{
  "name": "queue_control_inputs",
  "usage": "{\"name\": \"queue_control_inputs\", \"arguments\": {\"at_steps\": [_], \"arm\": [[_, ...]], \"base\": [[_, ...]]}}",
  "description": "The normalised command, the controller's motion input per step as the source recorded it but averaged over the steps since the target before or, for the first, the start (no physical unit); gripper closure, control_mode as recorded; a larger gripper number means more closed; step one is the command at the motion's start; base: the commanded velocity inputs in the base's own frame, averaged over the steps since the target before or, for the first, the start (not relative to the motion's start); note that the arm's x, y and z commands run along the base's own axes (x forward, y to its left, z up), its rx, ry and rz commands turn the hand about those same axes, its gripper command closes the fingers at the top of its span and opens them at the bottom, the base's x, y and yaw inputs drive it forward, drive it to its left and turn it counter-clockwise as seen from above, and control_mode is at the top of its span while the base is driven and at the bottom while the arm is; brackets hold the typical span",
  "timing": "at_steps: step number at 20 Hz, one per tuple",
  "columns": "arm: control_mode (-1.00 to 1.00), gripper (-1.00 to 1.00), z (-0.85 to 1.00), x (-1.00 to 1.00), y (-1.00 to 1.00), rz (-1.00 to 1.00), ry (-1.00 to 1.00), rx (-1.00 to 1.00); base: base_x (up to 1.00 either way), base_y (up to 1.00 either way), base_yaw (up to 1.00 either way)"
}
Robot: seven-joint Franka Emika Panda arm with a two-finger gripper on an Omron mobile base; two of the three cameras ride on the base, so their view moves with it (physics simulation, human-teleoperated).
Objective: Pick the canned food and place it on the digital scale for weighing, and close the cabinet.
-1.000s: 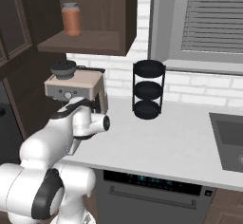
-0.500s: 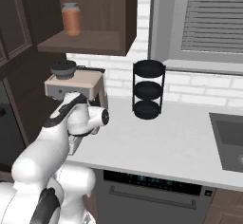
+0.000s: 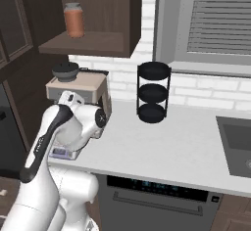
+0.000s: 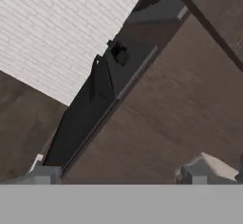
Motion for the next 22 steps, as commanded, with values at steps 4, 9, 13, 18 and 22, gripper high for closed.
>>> {"name": "queue_control_inputs", "arguments": {"at_steps": [4, 9, 13, 18, 22], "arm": [[-1.00, -1.00, 0.83, -1.00, 0.07, 0.00, -0.53, -0.23], [-1.00, -1.00, 0.86, -1.00, 0.01, -0.02, -0.53, -0.16], [-1.00, -1.00, 0.82, -1.00, 0.03, -0.03, -0.45, -0.13], [-1.00, -1.00, 0.39, -1.00, 0.42, -0.18, -0.48, -0.11], [-1.00, -1.00, 0.03, -1.00, 0.70, -0.29, -0.40, 0.00]], "base": [[0.00, 0.00, 0.00], [0.00, 0.00, 0.00], [0.00, 0.00, 0.00], [0.00, 0.00, 0.00], [0.00, 0.00, 0.00]]}}
